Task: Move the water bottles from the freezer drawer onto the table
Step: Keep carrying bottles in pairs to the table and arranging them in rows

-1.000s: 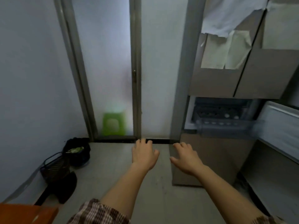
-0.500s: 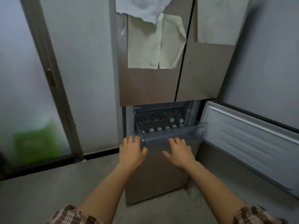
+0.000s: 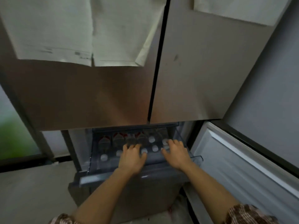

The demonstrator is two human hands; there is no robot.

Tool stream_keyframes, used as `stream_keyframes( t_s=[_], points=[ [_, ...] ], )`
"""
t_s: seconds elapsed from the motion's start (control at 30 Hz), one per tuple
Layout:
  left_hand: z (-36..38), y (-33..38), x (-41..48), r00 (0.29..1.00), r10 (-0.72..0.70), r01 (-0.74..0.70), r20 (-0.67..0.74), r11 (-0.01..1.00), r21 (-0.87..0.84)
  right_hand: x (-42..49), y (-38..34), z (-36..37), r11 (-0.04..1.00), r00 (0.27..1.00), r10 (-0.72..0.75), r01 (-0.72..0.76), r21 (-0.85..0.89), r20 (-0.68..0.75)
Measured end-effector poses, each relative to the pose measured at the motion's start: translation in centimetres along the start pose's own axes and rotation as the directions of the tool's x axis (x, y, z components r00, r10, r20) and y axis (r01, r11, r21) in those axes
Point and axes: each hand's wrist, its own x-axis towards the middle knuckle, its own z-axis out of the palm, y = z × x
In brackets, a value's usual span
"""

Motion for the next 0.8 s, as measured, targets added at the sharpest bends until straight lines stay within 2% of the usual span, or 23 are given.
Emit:
stream_keyframes(
  t_s=[0.2,0.3,0.4,0.47,0.53,0.6,0.7,0.73,0.8],
  points=[
    [4.1,3.5,8.1,0.968,-0.205,0.237,0.147,0.939,-0.249,8.7,4.4,1.9,0.962,0.977,0.043,-0.096,0.255,0.207],
    [5.8,3.9,11.4,0.933,-0.292,0.338,0.209,0.912,-0.232,11.3,5.2,3.4,0.926,0.939,0.106,-0.213,0.312,0.327],
    [6.7,4.2,14.0,0.896,-0.365,0.435,0.252,0.837,-0.333,13.3,5.6,4.4,0.9,0.907,0.127,-0.276,0.338,0.402],
    [7.4,4.1,15.2,0.873,-0.412,0.488,0.262,0.716,-0.5,14.2,5.5,4.9,0.896,0.901,0.154,-0.3,0.327,0.405],
    [8.3,4.3,15.8,0.838,-0.455,0.522,0.302,0.503,-0.689,14.9,5.3,5.4,0.856,0.888,0.187,-0.357,0.373,0.42],
    [8.6,4.4,16.1,0.818,-0.479,0.516,0.318,0.366,-0.775,15.2,5.2,5.6,0.808,0.887,0.215,-0.397,0.435,0.409],
    [8.0,4.7,15.6,0.795,-0.48,0.501,0.371,0.176,-0.847,14.6,5.2,5.0,0.8,0.88,0.202,-0.401,0.446,0.429],
    [7.7,4.7,15.2,0.789,-0.489,0.496,0.373,0.147,-0.856,14.2,5.4,4.7,0.802,0.88,0.183,-0.391,0.451,0.438],
    [6.7,4.5,14.1,0.779,-0.514,0.498,0.36,0.158,-0.852,13.5,5.5,3.9,0.836,0.87,0.118,-0.347,0.425,0.479]
  ],
)
